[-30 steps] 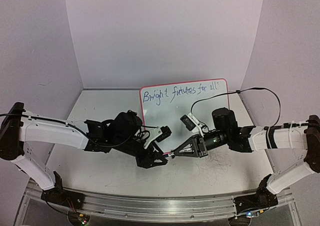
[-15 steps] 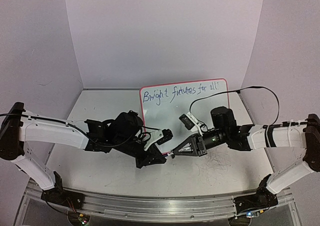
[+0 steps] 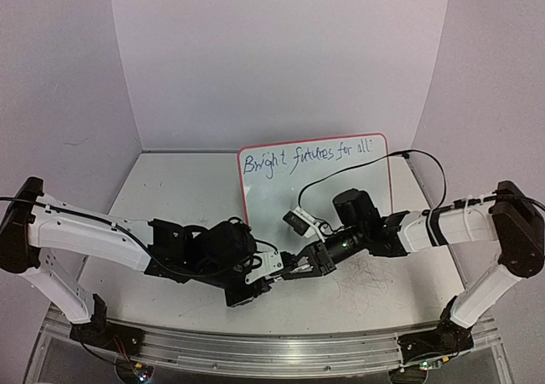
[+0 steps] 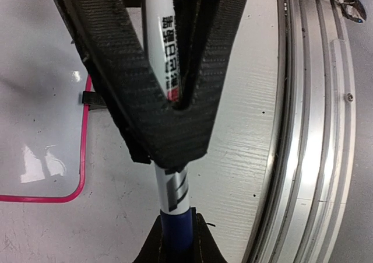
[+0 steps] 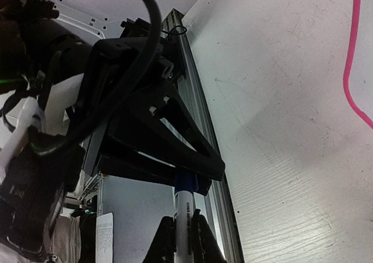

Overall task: Write a sentence on the whiteboard
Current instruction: Pass from the right arm to the left, then put down the whiteboard marker at the center of the board.

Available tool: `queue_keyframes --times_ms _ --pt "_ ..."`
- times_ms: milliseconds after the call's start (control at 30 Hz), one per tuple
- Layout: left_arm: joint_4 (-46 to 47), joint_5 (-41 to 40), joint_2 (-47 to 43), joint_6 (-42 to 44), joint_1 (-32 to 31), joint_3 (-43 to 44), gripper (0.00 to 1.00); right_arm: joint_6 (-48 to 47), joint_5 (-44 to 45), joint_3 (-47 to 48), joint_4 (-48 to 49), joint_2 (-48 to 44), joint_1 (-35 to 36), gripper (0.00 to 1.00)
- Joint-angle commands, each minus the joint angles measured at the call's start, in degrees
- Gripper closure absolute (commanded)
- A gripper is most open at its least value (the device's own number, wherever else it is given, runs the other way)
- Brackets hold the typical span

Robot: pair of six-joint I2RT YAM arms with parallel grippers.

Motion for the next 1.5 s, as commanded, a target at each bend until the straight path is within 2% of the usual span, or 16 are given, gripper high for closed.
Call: queue_keyframes --times_ms 0,100,300,433,533,667,733,867,967,1067,1267,1367,1467 --pt "23.14 -10.45 -2.71 2.01 -2.51 3.2 1.0 6.12 -1.04 4.59 7.6 2.36 5.09 1.0" --pt "24.61 -9.03 -3.48 0.88 -2.48 3.36 1.0 5.59 1.97 5.0 8.0 2.55 6.63 1.0" --pt "26.13 4.36 -5.93 -3.35 0.22 2.85 1.0 -2.09 6.25 2.88 10.37 2.02 9.46 1.0" --pt "24.35 4.25 -7.68 -3.36 0.77 0.44 1.0 -0.94 10.75 1.39 10.21 2.46 8.17 1.0" --pt "20.91 3.39 -9.35 -3.53 0.83 -2.54 1.0 0.36 12.07 -0.94 10.29 1.46 4.96 0.9" --pt "17.7 4.17 -10.11 -4.49 0.91 -7.27 1.0 0.26 12.73 -3.71 10.09 -3.4 1.49 0.63" --pt "15.33 3.94 -8.97 -5.34 0.86 -8.31 1.0 -0.45 12.86 -3.67 7.58 -5.86 -0.22 0.5" --pt "14.35 4.08 -6.38 -6.35 1.38 -9.52 1.0 -2.89 14.4 -2.72 -0.38 -10.64 -3.55 0.32" --pt "14.47 4.3 -4.25 -7.22 2.45 -9.61 1.0 -3.11 17.97 -2.96 -4.46 -16.42 -5.28 0.14" --pt "13.52 3.73 -0.51 -9.18 3.91 -8.33 1.0 -5.18 27.09 -1.21 -14.38 -22.54 -7.74 0.07" --pt "9.86 1.64 8.54 -11.62 4.41 -2.94 1.0 -6.76 51.72 5.57 -30.01 -34.68 -9.01 0.02" --pt "8.51 1.44 11.43 -11.65 4.33 -0.75 0.98 -7.48 57.05 7.54 -32.87 -38.36 -9.02 0.02" --pt "8.25 1.23 12.04 -11.38 4.2 -0.29 0.91 -7.88 58.61 8.62 -33.97 -40.89 -9.02 0.02"
